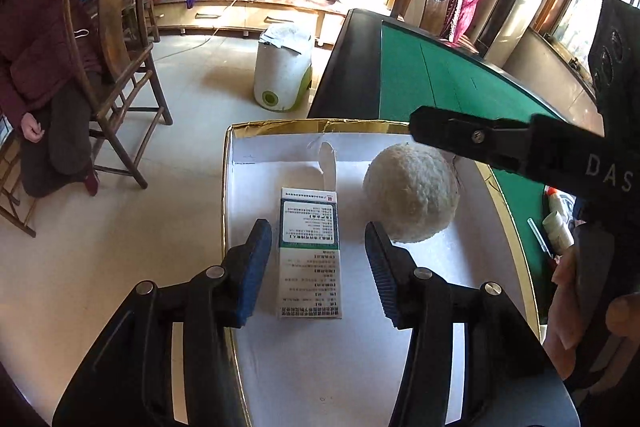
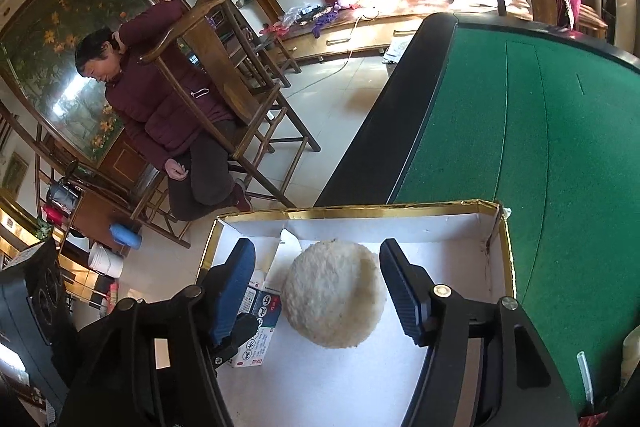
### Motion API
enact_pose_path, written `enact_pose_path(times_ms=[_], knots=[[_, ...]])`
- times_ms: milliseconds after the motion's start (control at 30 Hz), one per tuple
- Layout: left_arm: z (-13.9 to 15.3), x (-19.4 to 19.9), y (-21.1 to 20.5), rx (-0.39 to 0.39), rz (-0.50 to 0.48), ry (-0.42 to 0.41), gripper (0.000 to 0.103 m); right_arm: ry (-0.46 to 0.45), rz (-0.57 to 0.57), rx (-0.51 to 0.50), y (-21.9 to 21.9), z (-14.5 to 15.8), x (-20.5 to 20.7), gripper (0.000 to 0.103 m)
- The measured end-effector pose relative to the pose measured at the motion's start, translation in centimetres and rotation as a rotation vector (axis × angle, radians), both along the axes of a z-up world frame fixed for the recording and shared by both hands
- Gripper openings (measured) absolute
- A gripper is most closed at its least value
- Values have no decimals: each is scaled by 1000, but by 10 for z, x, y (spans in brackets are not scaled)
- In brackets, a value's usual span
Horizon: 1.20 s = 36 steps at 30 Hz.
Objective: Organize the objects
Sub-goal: 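Carry the ball and medicine box into the white gold-rimmed tray and open both tools, then move both open tools back toward the pile of items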
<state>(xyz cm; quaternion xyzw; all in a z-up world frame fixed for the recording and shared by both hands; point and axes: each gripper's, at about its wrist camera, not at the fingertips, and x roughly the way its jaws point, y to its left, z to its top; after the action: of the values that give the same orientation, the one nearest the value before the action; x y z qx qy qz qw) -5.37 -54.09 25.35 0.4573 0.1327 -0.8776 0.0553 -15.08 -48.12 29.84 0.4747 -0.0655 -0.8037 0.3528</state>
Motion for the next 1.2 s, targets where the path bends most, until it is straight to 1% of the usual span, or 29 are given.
enact_pose_path(times_ms=[100,200,300,400,467,533,567,633,700,767,833,867,933,1000,1033,1133,1200], knots=[[3,11,5,6,-27,16,49,26,-4,-35,18,14,9,65],[9,25,15,1,-61,34,49,27,11,-89,47,26,24,65],[18,43,32,6,-107,59,49,53,32,-121,85,40,49,65],[31,64,55,-5,-161,91,49,49,61,-172,131,48,79,65],[45,80,76,-18,-220,135,49,51,76,-194,164,50,102,66],[54,94,100,-25,-292,148,49,70,89,-213,199,51,124,66],[57,103,116,-25,-335,154,49,78,86,-220,217,49,134,69],[63,121,146,-16,-415,169,49,75,97,-242,253,42,151,74],[64,141,172,6,-471,180,49,60,120,-226,284,30,164,75],[60,156,195,19,-505,167,49,59,131,-183,311,16,176,76],[53,170,215,19,-522,168,49,20,175,-158,331,-4,184,76],[49,175,222,29,-525,160,49,-5,188,-134,337,-15,186,76],[43,182,233,67,-538,141,49,-22,190,-109,347,-30,186,76],[38,186,244,94,-544,121,49,-42,206,-136,353,-41,186,76],[37,188,250,89,-550,112,49,-60,213,-143,353,-47,185,76],[37,193,263,70,-583,101,49,-115,241,-117,348,-60,189,76],[38,197,270,83,-606,94,49,-147,274,-101,347,-59,199,76]])
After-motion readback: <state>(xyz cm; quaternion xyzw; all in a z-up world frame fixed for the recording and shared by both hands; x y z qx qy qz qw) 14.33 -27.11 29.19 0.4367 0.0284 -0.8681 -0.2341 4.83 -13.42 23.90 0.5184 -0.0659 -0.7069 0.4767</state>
